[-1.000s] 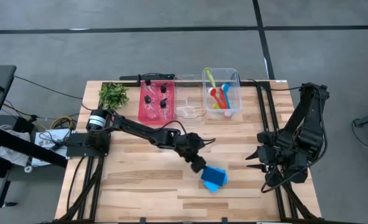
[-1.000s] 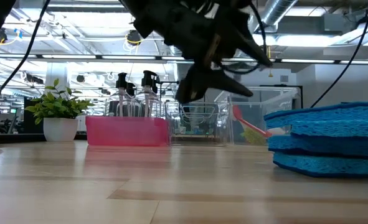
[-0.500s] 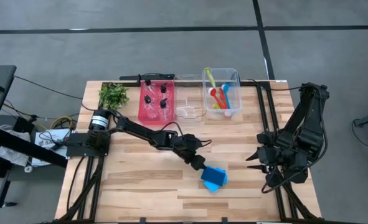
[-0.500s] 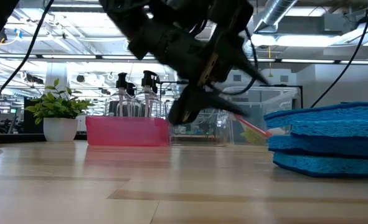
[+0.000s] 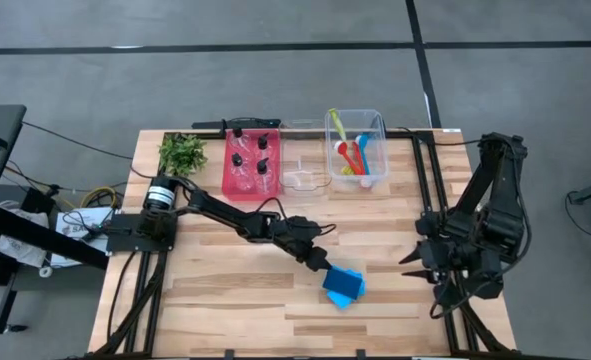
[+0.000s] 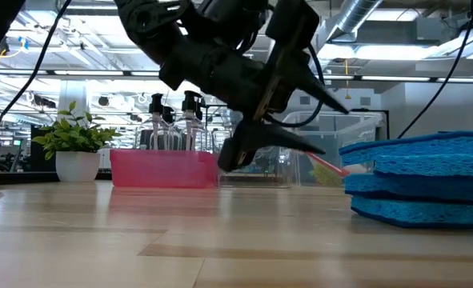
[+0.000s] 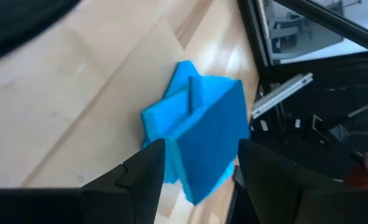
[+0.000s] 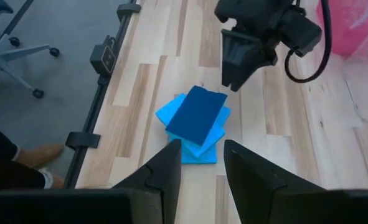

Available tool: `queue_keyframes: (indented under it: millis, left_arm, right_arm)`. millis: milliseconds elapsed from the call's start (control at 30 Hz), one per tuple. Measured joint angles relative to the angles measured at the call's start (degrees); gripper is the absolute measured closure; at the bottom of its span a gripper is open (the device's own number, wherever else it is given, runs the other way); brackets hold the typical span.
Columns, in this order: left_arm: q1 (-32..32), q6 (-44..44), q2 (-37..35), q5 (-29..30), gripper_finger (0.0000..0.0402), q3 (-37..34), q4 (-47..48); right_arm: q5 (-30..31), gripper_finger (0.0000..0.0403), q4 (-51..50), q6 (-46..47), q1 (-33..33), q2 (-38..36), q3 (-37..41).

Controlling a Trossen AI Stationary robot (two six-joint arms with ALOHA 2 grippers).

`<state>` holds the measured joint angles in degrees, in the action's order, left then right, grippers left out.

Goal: Pick & Place Kitchen Sink Supplies
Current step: Put the blue sponge into the transparent bin

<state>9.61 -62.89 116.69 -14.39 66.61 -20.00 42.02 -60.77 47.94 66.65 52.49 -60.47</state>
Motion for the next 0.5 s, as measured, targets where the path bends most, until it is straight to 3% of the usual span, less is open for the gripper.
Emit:
queue_keyframes:
  millis: [500]
  left_arm:
    - [1.1,-1.5,4.4,-1.2,0.0197,0.4,-5.0]
  right_arm:
    - [0.3,0.0288,0.0,0.1,0.1,0.0,0.0]
